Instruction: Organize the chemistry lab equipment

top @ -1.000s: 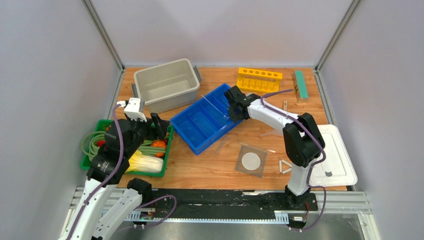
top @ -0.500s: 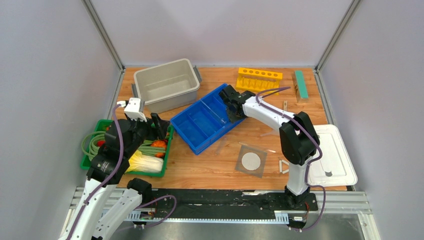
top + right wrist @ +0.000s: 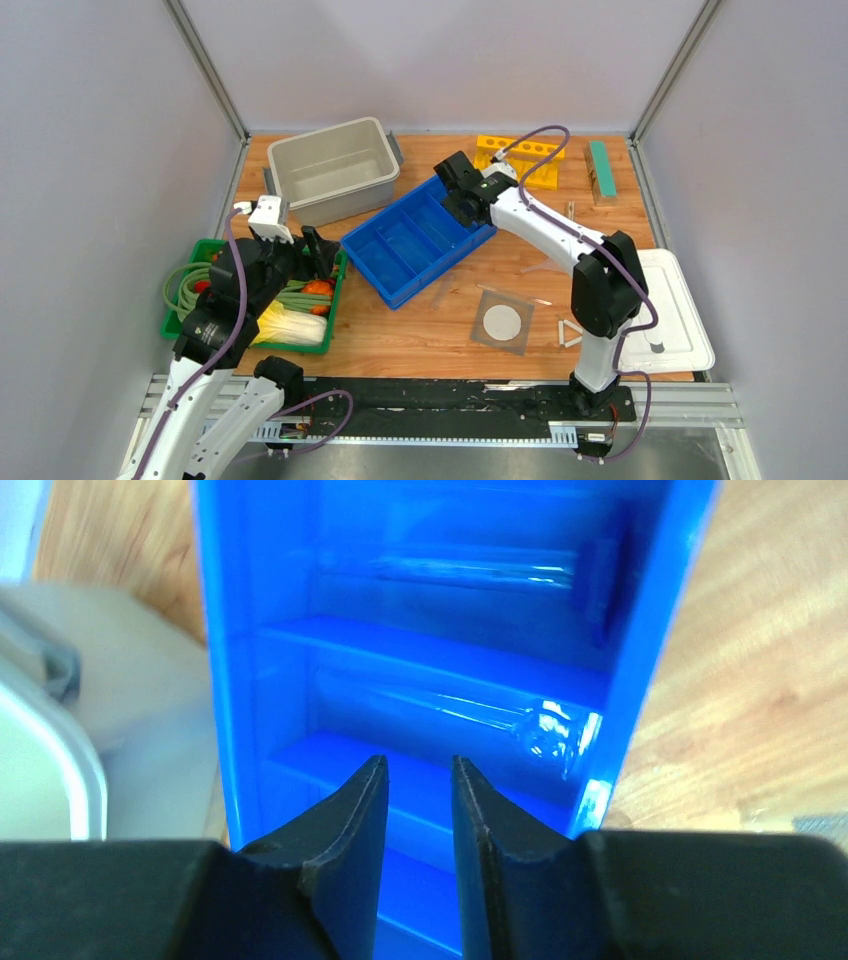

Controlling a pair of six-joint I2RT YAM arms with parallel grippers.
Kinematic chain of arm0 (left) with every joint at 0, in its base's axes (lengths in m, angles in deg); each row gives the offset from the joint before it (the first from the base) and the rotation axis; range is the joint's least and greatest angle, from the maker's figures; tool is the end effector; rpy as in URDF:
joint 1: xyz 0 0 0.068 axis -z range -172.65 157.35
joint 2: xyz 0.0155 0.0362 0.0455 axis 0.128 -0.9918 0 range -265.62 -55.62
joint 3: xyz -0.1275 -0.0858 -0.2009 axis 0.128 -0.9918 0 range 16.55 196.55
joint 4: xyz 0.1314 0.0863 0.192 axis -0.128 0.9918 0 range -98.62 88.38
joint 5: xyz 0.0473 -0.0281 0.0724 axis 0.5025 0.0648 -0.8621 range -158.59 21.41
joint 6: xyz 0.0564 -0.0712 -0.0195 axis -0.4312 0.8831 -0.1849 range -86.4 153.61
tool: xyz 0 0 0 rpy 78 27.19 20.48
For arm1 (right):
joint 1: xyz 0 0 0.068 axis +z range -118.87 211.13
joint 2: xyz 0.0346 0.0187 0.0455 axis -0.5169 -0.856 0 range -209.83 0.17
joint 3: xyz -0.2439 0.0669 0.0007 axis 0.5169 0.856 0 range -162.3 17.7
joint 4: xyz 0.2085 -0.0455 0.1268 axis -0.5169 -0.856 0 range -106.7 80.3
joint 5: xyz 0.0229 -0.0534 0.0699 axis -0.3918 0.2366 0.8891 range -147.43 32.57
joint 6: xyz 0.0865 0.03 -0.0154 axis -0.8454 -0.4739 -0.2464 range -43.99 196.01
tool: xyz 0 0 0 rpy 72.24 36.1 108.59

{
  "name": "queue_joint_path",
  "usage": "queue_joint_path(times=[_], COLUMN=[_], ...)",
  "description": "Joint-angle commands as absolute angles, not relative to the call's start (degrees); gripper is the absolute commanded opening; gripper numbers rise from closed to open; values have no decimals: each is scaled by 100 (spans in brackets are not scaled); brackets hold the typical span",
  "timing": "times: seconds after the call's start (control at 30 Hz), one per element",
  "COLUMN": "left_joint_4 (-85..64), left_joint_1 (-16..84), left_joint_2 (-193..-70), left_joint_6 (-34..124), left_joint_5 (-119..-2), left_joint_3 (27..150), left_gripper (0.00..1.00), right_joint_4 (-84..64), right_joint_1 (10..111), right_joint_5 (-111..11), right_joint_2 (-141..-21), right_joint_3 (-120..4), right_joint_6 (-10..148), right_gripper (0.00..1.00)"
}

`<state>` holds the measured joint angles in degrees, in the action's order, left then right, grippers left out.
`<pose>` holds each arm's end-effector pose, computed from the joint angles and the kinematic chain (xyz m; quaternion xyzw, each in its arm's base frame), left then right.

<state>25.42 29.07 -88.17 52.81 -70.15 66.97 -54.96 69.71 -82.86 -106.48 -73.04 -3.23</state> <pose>0.1563 -0.0599 0.3284 0.0094 0.7995 -0.1997 0.5664 0.3352 0.2216 0.2103 0.3796 0.8669 0.0980 0.3080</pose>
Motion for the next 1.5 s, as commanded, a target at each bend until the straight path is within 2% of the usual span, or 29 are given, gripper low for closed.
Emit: queue_joint_path(times=[0.0, 0.2, 0.4, 0.6, 0.73, 0.87, 1.03, 1.2, 1.47], left_joint_4=[2364, 2364, 2364, 2373, 2373, 2373, 2390, 2381, 2390], left_joint_1=[2888, 2880, 2888, 2888, 2880, 2888, 2888, 2880, 2888], left_joint_2=[-8770, -8778, -8779, -8805, -8857, -8919, -8945, -8972, -8972], left_joint_6=[5329, 5329, 5320, 5312, 5338, 5347, 5338, 5347, 5329], left_joint_5=[-7017, -7026, -7000, -6982, -6895, -6894, -6894, -6894, -6894], left_joint_3=[6806, 6806, 6832, 6823, 6832, 6832, 6832, 6832, 6832], left_gripper=[79, 79, 79, 79, 79, 79, 79, 79, 79], right_joint_4=[-4679, -4872, -5083, -5224, -5251, -5102, -5374, -5084, -5031], right_joint_1=[7006, 6866, 6391, 5268, 4328, 3852, 3649, 3210, 3174], right_joint_5=[-8160, -7738, -7711, -7975, -7520, -6931, -6649, -5463, -5215], right_joint_2=[-9995, -9047, -7930, -7349, -7524, -7875, -8543, -8842, -9335], right_joint_3=[-7221, -6310, -4885, -4163, -4188, -4443, -4900, -4883, -4830], right_joint_6=[2001, 3066, 2689, 3653, 4225, 4673, 5078, 5307, 5685], right_gripper=[36, 43, 48, 53, 56, 57, 58, 59, 56])
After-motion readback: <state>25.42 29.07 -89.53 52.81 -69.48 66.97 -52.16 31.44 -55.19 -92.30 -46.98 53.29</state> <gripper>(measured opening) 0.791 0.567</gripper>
